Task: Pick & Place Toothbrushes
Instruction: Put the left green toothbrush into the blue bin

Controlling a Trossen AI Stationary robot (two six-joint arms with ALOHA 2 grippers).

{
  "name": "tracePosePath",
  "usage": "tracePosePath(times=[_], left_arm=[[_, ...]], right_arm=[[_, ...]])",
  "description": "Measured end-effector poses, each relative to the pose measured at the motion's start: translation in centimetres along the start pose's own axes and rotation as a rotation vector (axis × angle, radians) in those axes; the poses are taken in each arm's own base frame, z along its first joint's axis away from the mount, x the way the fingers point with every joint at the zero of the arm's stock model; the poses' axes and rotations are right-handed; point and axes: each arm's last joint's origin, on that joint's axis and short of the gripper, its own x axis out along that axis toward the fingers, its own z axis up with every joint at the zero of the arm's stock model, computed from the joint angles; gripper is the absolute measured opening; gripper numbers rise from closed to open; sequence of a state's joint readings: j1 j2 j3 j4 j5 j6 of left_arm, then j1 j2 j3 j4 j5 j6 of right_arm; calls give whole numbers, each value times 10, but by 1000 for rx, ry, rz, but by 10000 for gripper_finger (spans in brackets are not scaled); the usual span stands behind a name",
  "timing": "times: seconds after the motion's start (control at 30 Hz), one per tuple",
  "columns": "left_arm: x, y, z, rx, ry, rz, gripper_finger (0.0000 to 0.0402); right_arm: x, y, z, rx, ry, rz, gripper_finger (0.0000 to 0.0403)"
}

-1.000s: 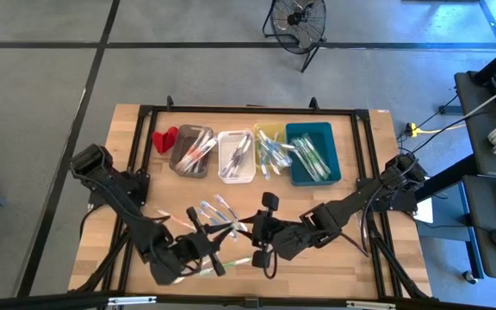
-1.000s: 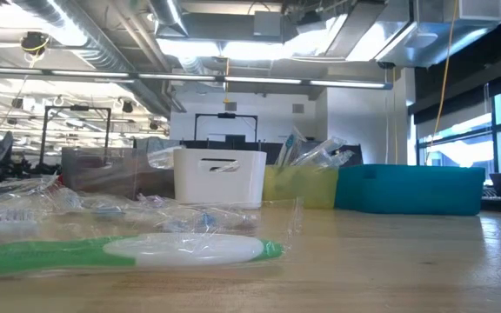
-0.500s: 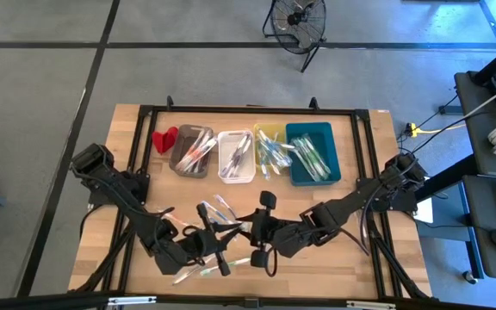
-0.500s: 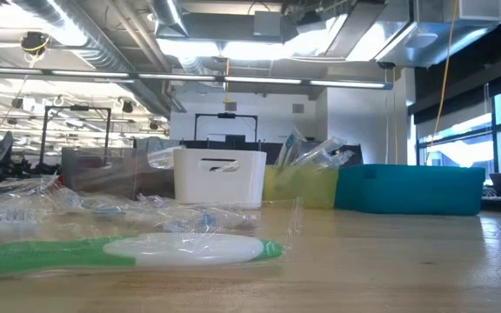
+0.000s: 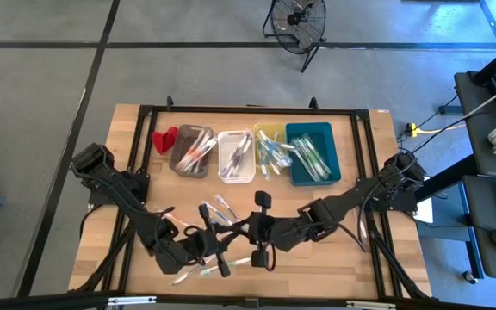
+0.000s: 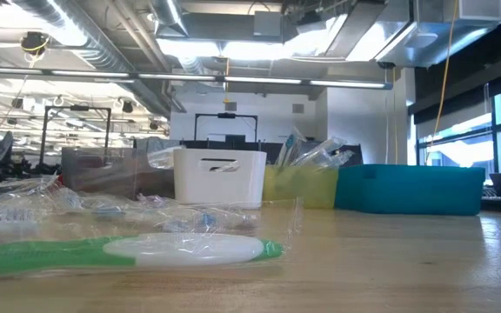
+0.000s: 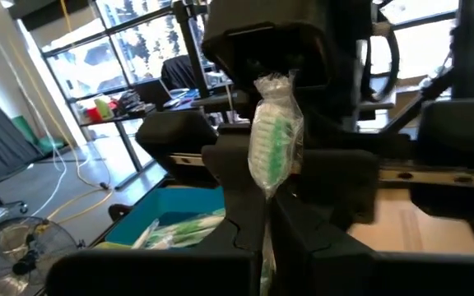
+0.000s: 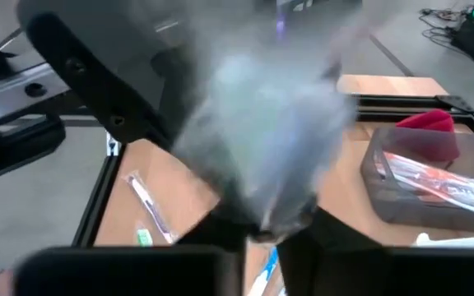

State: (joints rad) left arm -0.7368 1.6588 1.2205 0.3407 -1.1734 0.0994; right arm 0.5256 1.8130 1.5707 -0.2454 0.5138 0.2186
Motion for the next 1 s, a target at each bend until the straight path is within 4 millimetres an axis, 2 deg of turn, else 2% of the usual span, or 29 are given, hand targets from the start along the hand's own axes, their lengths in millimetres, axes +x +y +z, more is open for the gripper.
tracePosePath(times=[0.07, 0.33, 0.53, 0.8, 1.0], left_arm=[[0, -1, 0, 4, 0, -12, 4], [0, -2, 0, 9, -6, -87, 14], [0, -3, -1, 95, -7, -99, 47], [-12, -8, -3, 142, 2, -136, 94], [-24, -14, -11, 166, 41, -171, 115]], right_arm=[[0, 0, 0, -14, 2, 9, 25], [-1, 1, -2, -25, 16, 16, 24], [-3, 3, -7, -18, 64, 6, 24], [-14, 4, -37, 41, 314, -92, 24], [-28, -13, -61, 117, 543, -296, 24]])
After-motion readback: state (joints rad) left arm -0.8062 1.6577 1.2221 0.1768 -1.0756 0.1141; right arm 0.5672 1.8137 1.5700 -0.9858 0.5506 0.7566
